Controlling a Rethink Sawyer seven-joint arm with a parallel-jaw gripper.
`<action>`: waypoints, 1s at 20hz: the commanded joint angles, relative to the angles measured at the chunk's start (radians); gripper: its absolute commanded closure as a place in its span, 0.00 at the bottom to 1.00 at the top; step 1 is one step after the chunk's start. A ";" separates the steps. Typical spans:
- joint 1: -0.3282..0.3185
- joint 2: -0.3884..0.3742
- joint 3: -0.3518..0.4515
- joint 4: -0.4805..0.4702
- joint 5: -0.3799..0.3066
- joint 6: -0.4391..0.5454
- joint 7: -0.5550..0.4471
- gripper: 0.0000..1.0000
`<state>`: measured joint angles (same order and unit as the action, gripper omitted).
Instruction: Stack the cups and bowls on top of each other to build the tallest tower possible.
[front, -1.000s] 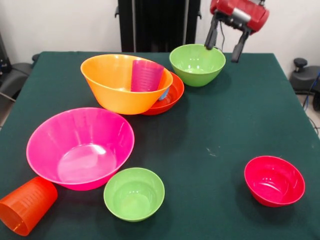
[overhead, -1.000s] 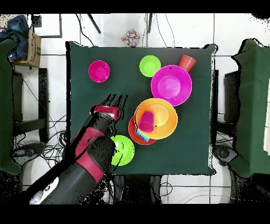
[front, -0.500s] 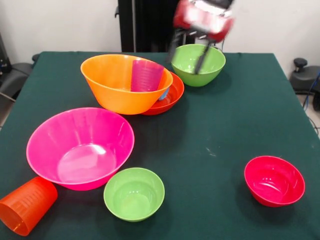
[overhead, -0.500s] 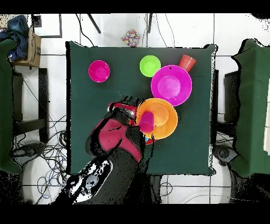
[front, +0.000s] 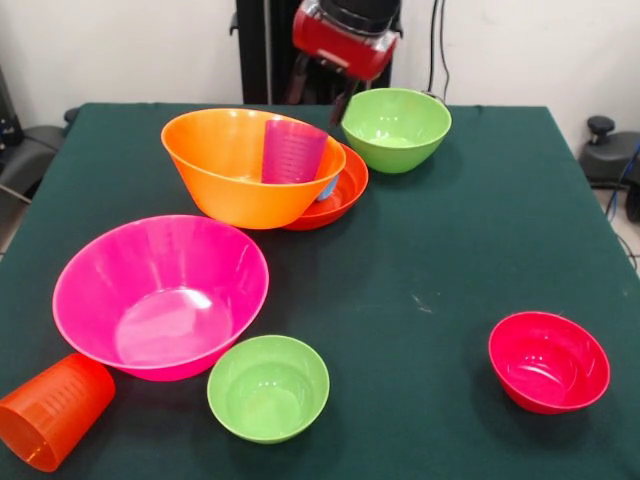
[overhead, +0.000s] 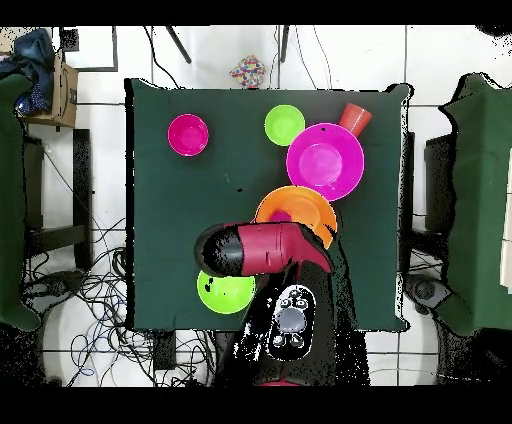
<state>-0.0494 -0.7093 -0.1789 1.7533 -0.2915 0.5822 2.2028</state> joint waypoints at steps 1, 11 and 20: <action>-0.033 -0.108 0.332 0.090 -0.010 0.177 -0.344 0.00; -0.075 -0.120 0.399 0.085 -0.021 0.193 -0.316 0.00; -0.023 -0.024 0.389 0.051 -0.105 0.107 -0.211 0.00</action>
<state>-0.0913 -0.8218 0.1146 1.8024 -0.2948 0.6981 2.1161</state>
